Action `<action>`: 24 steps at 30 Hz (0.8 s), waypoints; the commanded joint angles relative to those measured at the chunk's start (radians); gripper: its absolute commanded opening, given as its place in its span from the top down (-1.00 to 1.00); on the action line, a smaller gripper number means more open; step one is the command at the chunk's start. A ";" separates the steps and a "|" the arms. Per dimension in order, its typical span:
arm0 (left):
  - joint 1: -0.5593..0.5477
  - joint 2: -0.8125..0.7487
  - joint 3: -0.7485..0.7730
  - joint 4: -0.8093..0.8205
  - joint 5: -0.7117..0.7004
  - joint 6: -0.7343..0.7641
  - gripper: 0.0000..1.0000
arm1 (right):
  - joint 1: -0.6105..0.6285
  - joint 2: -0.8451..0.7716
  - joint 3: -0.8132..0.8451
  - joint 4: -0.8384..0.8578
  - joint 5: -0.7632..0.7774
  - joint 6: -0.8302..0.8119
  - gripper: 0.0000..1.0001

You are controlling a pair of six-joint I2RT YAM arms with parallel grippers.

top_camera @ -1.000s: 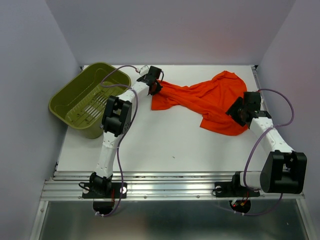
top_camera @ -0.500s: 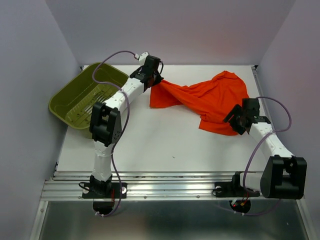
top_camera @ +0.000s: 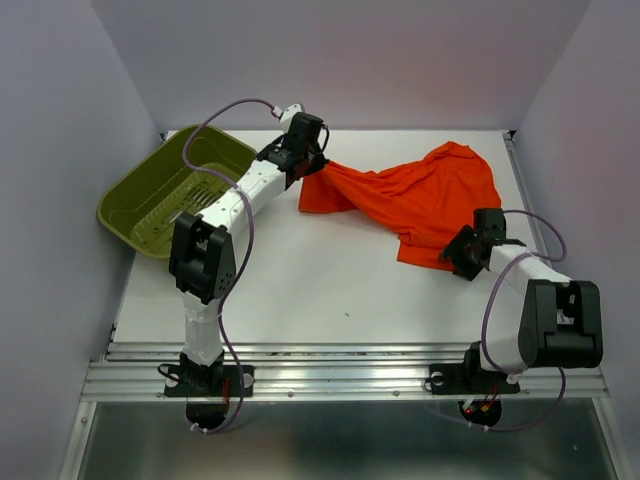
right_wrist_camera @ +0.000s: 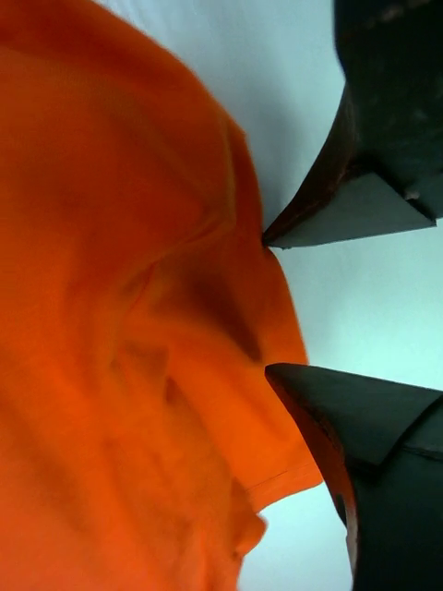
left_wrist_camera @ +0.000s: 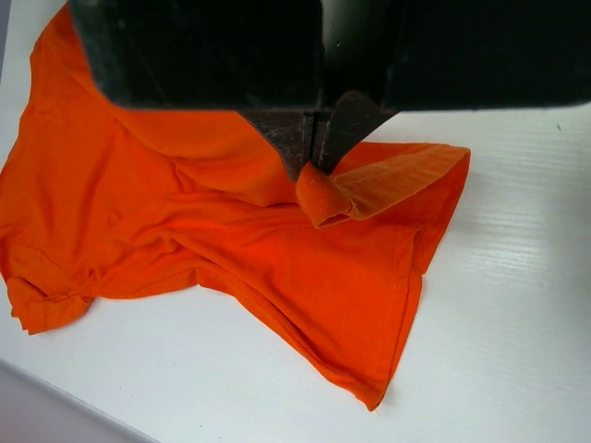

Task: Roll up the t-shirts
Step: Flatten out the T-shirt at the center of the board.

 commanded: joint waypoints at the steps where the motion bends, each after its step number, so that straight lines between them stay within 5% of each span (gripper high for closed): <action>1: -0.003 -0.032 -0.001 0.009 -0.021 0.039 1.00 | -0.001 0.043 -0.055 0.209 0.098 0.032 -0.05; 6: 0.017 -0.005 0.050 -0.010 -0.032 0.082 1.00 | -0.001 0.143 0.068 0.223 0.162 0.026 0.98; 16: 0.130 0.114 0.578 -0.152 0.036 0.220 1.00 | -0.084 0.105 0.691 0.030 0.208 -0.029 0.99; 24: 0.149 -0.138 0.175 -0.023 0.114 0.232 1.00 | -0.093 -0.133 0.546 -0.111 0.286 -0.084 0.99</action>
